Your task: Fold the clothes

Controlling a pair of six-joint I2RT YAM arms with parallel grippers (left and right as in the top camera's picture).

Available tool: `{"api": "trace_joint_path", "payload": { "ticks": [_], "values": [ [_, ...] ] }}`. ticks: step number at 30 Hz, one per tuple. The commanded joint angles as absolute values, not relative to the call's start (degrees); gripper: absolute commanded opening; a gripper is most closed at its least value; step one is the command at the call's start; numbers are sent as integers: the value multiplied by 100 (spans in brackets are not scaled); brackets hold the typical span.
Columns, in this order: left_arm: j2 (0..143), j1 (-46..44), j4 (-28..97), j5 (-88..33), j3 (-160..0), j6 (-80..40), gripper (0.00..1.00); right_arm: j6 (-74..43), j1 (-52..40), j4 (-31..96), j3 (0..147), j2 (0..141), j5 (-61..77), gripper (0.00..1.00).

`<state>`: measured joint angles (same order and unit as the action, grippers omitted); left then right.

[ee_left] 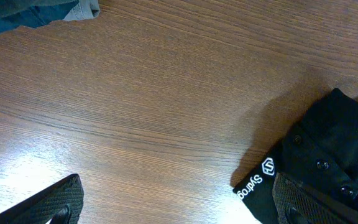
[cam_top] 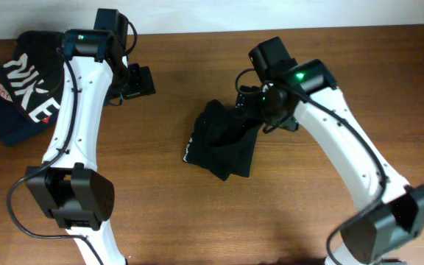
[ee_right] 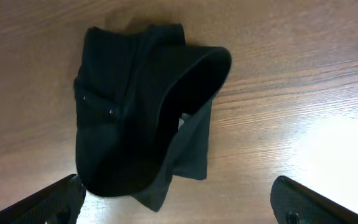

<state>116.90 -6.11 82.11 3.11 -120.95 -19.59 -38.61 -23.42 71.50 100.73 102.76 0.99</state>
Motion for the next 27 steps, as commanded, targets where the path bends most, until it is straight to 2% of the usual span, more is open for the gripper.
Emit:
{"api": "trace_joint_path", "payload": {
  "ticks": [1,4,7,8,10,12,20,22,24,27],
  "values": [
    [11732,-628,8239,252,-12073,-2032,97,-3990,-2506,7061,10014,10753,244,100],
    [11732,-628,8265,252,-12073,-2032,97,-3990,-2705,7004,10012,11128,242,100],
    [11732,-628,8315,252,-12073,-2032,97,-4029,-2873,6965,10005,11413,237,96],
    [11732,-628,8324,252,-12073,-2032,97,-4058,-2908,6958,10005,11487,233,91],
    [11732,-628,8324,255,-12073,-2032,97,-4115,-2923,6958,9994,11528,167,74],
    [11732,-628,8324,252,-12073,-2032,97,-4117,-2904,6965,9992,11528,126,65],
    [11732,-628,8320,252,-12073,-2034,97,-4119,-2882,7015,9725,11552,38,63],
    [11732,-628,8324,255,-12073,-2032,97,-4270,-2873,7008,9598,11552,-58,56],
    [11732,-628,8324,255,-12073,-2032,97,-4362,-2875,7024,9572,11552,-185,45],
    [11732,-628,8326,255,-12073,-2032,97,-4362,-2875,7030,9561,11552,-287,23]
  ]
}}
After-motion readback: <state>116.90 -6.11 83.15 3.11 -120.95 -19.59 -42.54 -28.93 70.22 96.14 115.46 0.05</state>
